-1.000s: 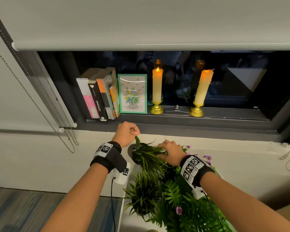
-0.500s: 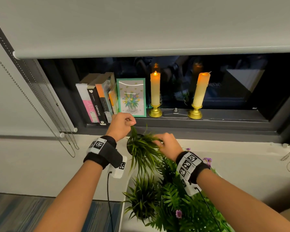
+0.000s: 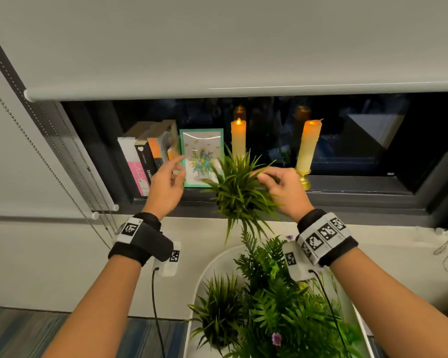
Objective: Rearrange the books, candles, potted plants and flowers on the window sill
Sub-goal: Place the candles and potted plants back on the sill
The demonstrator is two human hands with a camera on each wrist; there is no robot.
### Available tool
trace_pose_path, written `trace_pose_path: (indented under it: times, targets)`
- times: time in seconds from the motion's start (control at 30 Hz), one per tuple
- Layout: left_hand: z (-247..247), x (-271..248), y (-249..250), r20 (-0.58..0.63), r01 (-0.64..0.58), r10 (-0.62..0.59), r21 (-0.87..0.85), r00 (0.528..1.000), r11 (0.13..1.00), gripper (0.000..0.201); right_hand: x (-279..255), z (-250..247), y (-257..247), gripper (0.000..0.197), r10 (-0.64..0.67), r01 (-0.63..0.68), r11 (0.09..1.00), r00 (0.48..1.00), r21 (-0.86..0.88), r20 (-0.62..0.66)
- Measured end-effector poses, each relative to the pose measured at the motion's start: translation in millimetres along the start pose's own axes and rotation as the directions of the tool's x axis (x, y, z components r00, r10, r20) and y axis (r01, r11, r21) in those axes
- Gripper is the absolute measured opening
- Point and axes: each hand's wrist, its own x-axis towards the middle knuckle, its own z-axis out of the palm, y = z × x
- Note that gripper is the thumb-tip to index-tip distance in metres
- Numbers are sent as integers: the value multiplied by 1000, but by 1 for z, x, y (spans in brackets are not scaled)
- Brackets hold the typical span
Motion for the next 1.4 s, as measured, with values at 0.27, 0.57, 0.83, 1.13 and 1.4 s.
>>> trace_pose_path:
  times: [0.27, 0.57, 0.83, 1.13, 1.4]
  targets:
    - [71, -18, 21, 436, 93, -81, -8, 897, 996, 70, 7, -39, -14, 27, -72, 71, 997, 996, -15, -56]
    - [123, -21, 55, 442, 61, 18, -164, 897, 985, 73, -2, -74, 14, 25, 110, -88, 978, 987, 188, -113]
    - [152, -25, 61, 395, 151, -44, -243, 918, 958, 70, -35, -80, 55, 27, 408, -427, 897, 900, 116, 157]
    - [184, -21, 89, 518, 98, 50, -255, 854, 962, 31, -44, -75, 94, 73, 352, -363, 893, 932, 266, 91]
    - [225, 5, 90, 505, -36, 70, -78, 860, 996, 40, -24, -110, 140, 89, 408, -378, 911, 880, 164, -241]
